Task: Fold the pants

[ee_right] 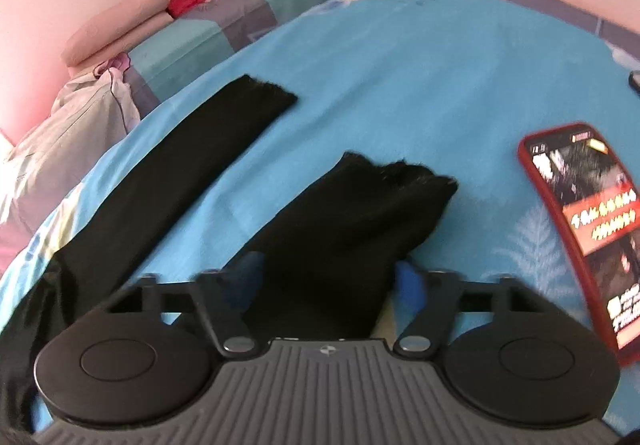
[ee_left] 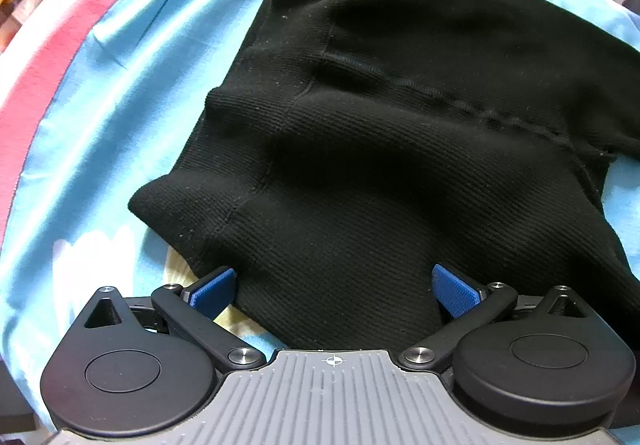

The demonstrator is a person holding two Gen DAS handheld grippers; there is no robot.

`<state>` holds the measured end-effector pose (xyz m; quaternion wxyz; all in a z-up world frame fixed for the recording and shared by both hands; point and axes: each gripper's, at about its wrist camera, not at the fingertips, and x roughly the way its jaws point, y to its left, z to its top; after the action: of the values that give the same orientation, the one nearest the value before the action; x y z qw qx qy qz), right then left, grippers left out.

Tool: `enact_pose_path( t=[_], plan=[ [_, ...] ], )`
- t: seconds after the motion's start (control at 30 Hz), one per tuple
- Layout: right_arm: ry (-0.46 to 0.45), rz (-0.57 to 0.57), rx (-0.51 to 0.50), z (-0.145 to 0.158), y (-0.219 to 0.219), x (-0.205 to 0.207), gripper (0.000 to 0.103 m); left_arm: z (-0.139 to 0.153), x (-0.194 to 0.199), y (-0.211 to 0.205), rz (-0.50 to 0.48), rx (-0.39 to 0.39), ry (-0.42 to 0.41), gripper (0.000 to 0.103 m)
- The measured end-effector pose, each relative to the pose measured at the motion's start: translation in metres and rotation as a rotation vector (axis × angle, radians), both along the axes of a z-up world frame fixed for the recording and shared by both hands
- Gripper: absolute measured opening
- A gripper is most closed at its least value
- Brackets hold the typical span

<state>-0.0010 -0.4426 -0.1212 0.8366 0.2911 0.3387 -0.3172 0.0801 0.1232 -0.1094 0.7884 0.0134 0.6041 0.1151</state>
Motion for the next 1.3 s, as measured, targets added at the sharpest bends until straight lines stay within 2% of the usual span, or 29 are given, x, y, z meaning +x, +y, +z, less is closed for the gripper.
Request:
enact_pose_path(
  t=[0.03,0.07,0.17,0.2,0.27,0.33,0.37,0.47,0.57,0.6,0.63,0.73,0.8,0.97,1.0,1.1,1.17,1.23,1.27,1.3],
  plan=[
    [0.015,-0.004,-0.016,-0.001,-0.002,0.0,0.026,0.0,0.0,-0.001,0.002,0.004,-0.003,0.103],
    [0.019,0.0,-0.03,-0.001,-0.003,-0.004,0.018,0.0,-0.002,-0.001,0.006,0.008,-0.007,0.103],
    [0.014,0.062,-0.048,0.003,-0.012,-0.011,0.009,0.002,-0.005,-0.008,0.015,0.016,-0.009,0.103],
    [0.006,0.023,-0.089,0.009,-0.02,-0.019,0.008,0.002,-0.006,-0.009,0.017,0.019,-0.006,0.103],
    [0.008,-0.088,-0.105,0.012,-0.04,-0.031,0.008,0.003,-0.006,-0.012,0.014,0.02,0.002,0.103],
    [0.038,-0.108,-0.034,0.0,-0.057,-0.037,0.008,0.002,-0.006,-0.017,0.0,0.018,0.005,0.103],
    [0.041,-0.09,-0.049,-0.001,-0.055,-0.039,0.008,0.003,-0.007,-0.02,-0.008,0.03,0.0,0.103],
    [0.043,-0.101,-0.092,0.001,-0.044,-0.043,0.019,0.003,-0.009,-0.023,-0.016,0.041,-0.011,0.103],
    [0.069,-0.143,-0.138,0.008,-0.031,-0.054,0.044,0.002,-0.01,-0.021,-0.013,0.022,-0.014,0.103],
    [0.077,-0.132,-0.169,0.012,-0.024,-0.056,0.057,0.002,-0.011,-0.019,-0.012,0.014,-0.017,0.103],
    [0.074,-0.1,-0.201,0.016,-0.015,-0.059,0.064,0.001,-0.012,-0.018,-0.012,0.004,-0.022,0.103],
    [0.064,0.11,-0.31,0.028,0.026,-0.064,0.066,0.001,-0.014,-0.013,-0.008,-0.015,-0.037,0.103],
    [0.057,0.31,-0.389,0.033,0.064,-0.066,0.066,0.0,-0.016,-0.012,-0.009,-0.018,-0.05,0.103],
    [0.014,0.915,-0.523,0.033,0.178,-0.065,0.064,0.0,-0.022,-0.011,-0.012,-0.014,-0.071,0.103],
    [0.009,1.037,-0.546,0.028,0.203,-0.065,0.062,0.0,-0.022,-0.011,-0.013,-0.015,-0.072,0.103],
    [0.025,1.269,-0.61,0.015,0.258,-0.059,0.048,0.001,-0.023,-0.01,-0.022,-0.018,-0.073,0.103],
    [0.063,1.37,-0.673,0.001,0.284,-0.051,0.046,0.001,-0.022,-0.01,-0.027,-0.021,-0.072,0.103],
    [0.079,1.389,-0.724,-0.01,0.297,-0.041,0.039,0.001,-0.022,-0.01,-0.034,-0.023,-0.071,0.103],
    [0.073,1.376,-0.718,-0.012,0.297,-0.034,0.034,-0.002,-0.02,-0.007,-0.036,-0.025,-0.07,0.103],
    [0.085,1.367,-0.675,-0.01,0.294,-0.027,0.014,-0.002,-0.02,-0.007,-0.039,-0.026,-0.07,0.103]
  ],
)
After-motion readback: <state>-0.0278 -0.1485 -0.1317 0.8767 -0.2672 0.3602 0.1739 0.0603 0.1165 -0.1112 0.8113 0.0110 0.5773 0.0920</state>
